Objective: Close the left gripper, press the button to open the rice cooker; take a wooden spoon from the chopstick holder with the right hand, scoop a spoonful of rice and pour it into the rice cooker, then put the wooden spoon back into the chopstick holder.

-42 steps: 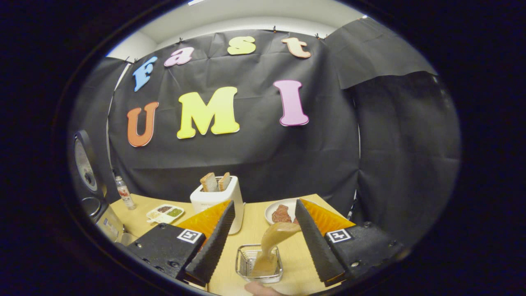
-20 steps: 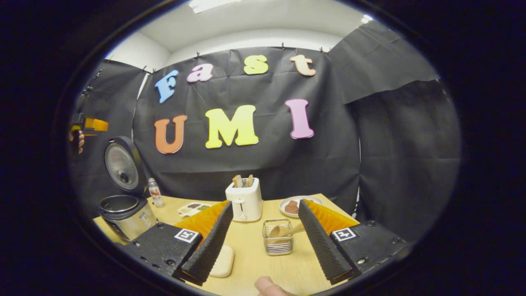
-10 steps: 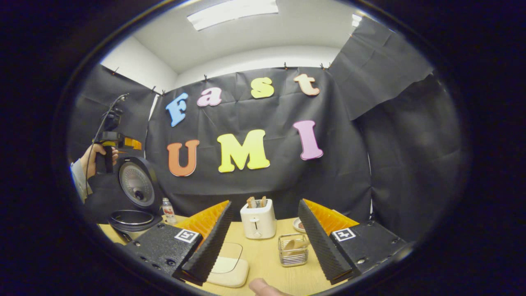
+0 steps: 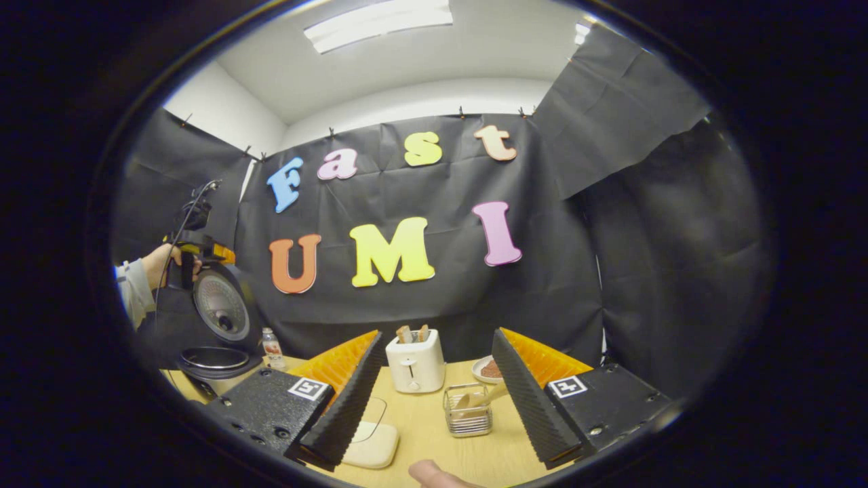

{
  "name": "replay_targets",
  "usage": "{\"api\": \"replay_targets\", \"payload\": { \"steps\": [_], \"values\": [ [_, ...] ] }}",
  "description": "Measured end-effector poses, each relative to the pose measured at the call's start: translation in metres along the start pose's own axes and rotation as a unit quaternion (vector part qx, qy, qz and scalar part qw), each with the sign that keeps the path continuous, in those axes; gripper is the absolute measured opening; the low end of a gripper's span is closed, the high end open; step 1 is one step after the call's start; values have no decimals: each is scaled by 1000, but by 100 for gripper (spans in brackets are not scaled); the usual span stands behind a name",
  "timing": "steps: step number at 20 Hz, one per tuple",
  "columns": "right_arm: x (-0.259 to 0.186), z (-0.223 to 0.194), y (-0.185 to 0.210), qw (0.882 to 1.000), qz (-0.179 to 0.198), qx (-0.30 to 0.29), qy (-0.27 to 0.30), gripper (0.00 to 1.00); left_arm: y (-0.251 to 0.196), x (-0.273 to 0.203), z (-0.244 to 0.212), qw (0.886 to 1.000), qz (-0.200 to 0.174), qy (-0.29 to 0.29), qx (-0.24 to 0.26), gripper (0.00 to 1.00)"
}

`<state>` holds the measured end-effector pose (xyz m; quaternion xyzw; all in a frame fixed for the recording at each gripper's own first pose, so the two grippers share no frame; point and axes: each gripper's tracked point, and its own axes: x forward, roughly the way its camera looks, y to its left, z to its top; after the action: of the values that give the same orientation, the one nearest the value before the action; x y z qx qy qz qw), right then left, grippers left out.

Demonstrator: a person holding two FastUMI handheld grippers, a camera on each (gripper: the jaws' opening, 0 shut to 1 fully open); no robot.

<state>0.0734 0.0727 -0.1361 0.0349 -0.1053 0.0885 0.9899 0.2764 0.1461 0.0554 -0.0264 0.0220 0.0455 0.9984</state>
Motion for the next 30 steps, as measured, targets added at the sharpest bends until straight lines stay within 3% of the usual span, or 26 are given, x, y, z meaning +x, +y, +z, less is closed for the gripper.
{"api": "replay_targets", "payload": {
  "steps": [3,11,18,25,30],
  "values": [
    [-25,22,-3,999,-6,34,-5,100,-4,-11,-8,1000,0,21,-3,99],
    [-78,34,-20,998,-34,53,9,100,-12,-60,-34,999,9,39,0,99],
    [-104,20,-26,995,-33,-42,80,100,-23,-111,-92,997,2,81,0,99],
    [-135,45,-18,995,-30,-74,65,100,-29,-153,-151,992,-11,125,0,99],
    [-126,58,0,994,-16,-91,59,100,-26,-182,-163,995,-12,100,3,98]
  ]
}}
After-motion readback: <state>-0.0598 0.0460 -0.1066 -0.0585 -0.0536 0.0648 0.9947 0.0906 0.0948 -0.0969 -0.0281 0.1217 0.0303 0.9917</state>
